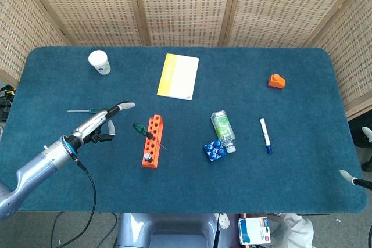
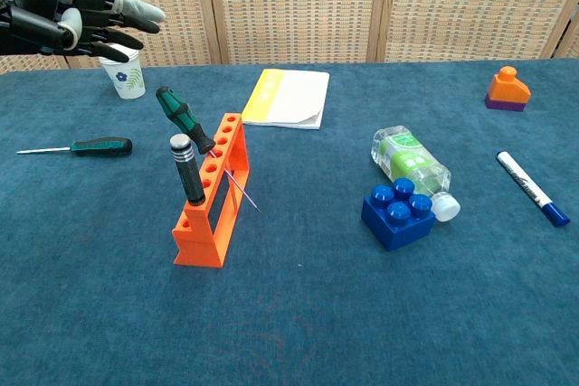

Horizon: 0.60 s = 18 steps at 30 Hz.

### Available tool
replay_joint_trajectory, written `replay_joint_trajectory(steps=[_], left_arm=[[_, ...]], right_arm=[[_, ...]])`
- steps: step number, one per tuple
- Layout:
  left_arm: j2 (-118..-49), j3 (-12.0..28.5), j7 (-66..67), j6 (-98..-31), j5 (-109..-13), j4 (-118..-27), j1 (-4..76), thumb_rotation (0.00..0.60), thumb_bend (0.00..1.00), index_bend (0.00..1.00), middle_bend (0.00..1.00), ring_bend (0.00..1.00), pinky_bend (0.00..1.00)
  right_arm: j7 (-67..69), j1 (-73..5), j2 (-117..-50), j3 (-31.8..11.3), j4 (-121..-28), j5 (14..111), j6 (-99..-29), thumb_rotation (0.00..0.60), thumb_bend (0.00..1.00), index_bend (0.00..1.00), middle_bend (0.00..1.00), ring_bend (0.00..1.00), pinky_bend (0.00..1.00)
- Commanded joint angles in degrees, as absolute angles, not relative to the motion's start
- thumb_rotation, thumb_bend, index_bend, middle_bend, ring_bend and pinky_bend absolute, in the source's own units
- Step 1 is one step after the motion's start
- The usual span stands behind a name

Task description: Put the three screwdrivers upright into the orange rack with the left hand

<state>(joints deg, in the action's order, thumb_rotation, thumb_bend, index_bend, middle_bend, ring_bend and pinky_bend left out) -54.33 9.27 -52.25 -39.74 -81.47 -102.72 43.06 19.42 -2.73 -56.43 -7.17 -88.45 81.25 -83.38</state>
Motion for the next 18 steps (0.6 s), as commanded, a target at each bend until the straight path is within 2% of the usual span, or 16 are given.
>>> replay_joint_trajectory(steps=[1, 7, 18], left_arm=[[-56.33, 9.52, -62.56, -40.44, -82.53, -100.91, 42.28, 0.600, 1.00, 0.00, 0.00, 0.00, 0.00], [-59.91, 8.42, -72.51, -42.21, -87.57, -97.16, 42.52, 0.600, 1.00, 0.00, 0.00, 0.00, 0.00], [-63.19, 5.44, -76.42, -43.56, -90.36, -94.17, 43.50, 0.600, 1.00, 0.00, 0.00, 0.00, 0.00]], right_arm=[[19.57, -2.65, -56.40, -7.12, -88.44, 81.50, -83.65, 0.600, 0.00, 0.00, 0.00, 0.00, 0.00], [19.77, -2.53, -56.34, -7.07, -88.45, 81.64, -83.90, 0.600, 0.00, 0.00, 0.00, 0.00, 0.00], [20.14, -2.62, -56.28, -7.10, -88.27, 81.47, -83.61, 0.600, 0.00, 0.00, 0.00, 0.00, 0.00]])
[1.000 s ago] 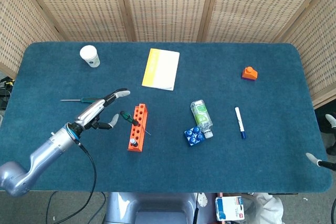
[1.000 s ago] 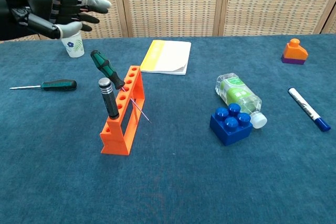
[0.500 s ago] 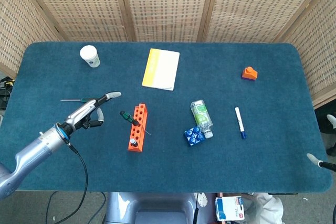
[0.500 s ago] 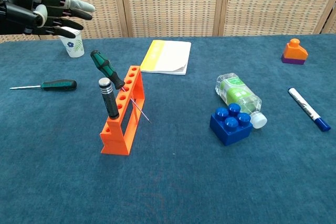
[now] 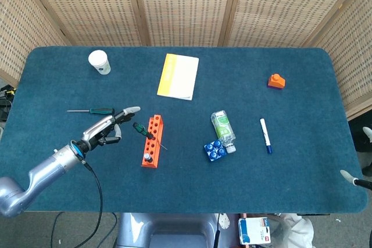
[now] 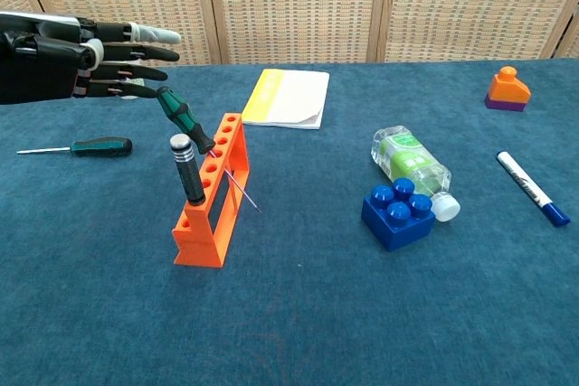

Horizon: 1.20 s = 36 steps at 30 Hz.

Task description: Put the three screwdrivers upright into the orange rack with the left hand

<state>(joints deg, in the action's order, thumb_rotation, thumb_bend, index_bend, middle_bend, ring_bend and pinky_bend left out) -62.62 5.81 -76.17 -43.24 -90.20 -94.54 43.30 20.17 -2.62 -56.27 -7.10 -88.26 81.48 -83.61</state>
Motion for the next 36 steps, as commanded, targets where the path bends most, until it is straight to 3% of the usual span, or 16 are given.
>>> replay_joint_trajectory(steps=[1, 36], left_arm=[[-63.47, 5.34, -76.44, -43.76, -90.34, -94.03, 43.56, 0.600, 1.00, 0.00, 0.00, 0.00, 0.00], [-66.43, 4.83, -71.23, -46.89, -88.14, -97.25, 45.74, 0.600, 1.00, 0.00, 0.00, 0.00, 0.00]], right_arm=[[20.14, -2.62, -56.28, -7.10, -88.26, 81.45, -83.59, 0.600, 0.00, 0.00, 0.00, 0.00, 0.00], [21.08, -2.55, -56.15, -7.13, -87.89, 81.38, -83.60, 0.600, 0.00, 0.00, 0.00, 0.00, 0.00]])
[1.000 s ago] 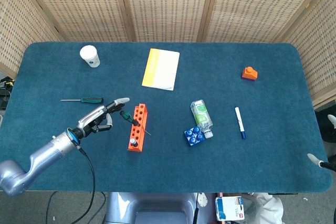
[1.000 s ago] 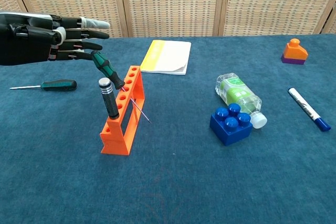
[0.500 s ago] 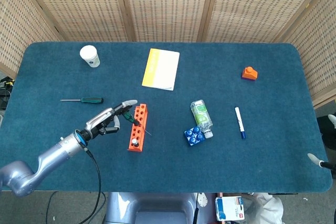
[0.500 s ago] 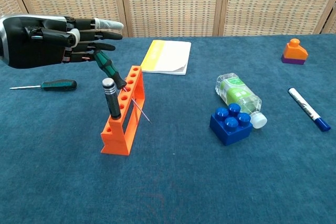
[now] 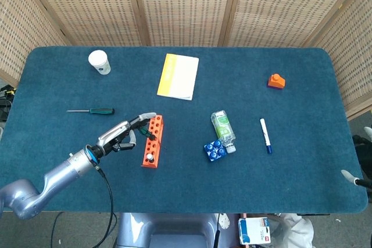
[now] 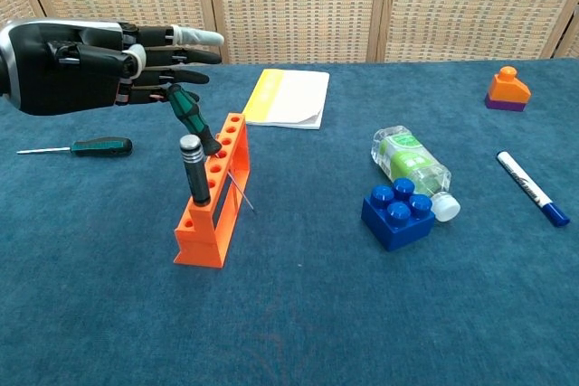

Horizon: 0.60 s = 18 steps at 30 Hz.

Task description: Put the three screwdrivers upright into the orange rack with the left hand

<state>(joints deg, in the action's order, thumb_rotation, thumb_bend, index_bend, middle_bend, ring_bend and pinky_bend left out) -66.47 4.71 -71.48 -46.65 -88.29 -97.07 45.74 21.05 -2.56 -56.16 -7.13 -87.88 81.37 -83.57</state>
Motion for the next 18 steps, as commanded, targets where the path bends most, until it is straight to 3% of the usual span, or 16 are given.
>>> replay_joint_trajectory(steps=[1, 18], left_arm=[[-66.39, 4.89, -71.02, -46.93, -88.06, -97.37, 45.79, 0.600, 1.00, 0.00, 0.00, 0.00, 0.00], [-66.76, 5.28, -68.39, -46.17, -86.77, -98.71, 46.71, 0.600, 1.00, 0.00, 0.00, 0.00, 0.00]], right_arm=[[21.08, -2.55, -56.16, -7.13, -87.87, 81.39, -83.59, 0.600, 0.00, 0.00, 0.00, 0.00, 0.00], [21.55, -2.46, -56.09, -7.13, -87.67, 81.40, -83.67, 0.600, 0.00, 0.00, 0.00, 0.00, 0.00]])
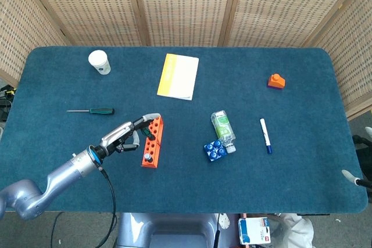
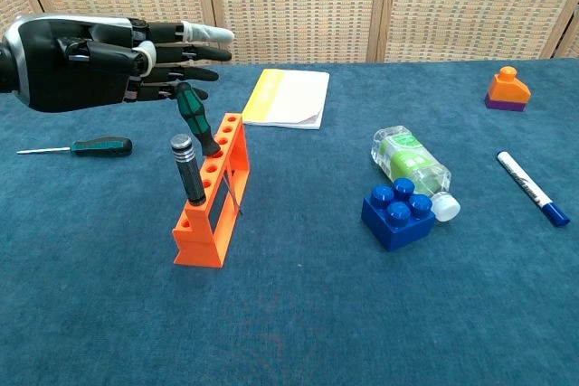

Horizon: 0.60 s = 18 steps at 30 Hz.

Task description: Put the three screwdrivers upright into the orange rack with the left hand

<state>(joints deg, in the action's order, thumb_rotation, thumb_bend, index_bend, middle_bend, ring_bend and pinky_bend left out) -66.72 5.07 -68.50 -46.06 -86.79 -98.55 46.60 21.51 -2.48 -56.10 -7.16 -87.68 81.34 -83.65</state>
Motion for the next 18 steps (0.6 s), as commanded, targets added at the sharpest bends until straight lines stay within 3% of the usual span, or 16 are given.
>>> replay_joint_trajectory(steps=[1, 18], left_arm=[[-66.69, 5.41, -68.19, -46.09, -86.69, -98.88, 46.84, 0.600, 1.00, 0.00, 0.00, 0.00, 0.00], [-66.08, 6.04, -66.30, -46.19, -85.28, -100.36, 46.76, 0.600, 1.00, 0.00, 0.00, 0.00, 0.00]], right_arm=[[21.58, -2.46, -56.09, -7.12, -87.64, 81.43, -83.68, 0.600, 0.00, 0.00, 0.00, 0.00, 0.00], [22.09, -2.47, -56.07, -7.16, -87.43, 81.39, -83.57, 0.600, 0.00, 0.00, 0.00, 0.00, 0.00]])
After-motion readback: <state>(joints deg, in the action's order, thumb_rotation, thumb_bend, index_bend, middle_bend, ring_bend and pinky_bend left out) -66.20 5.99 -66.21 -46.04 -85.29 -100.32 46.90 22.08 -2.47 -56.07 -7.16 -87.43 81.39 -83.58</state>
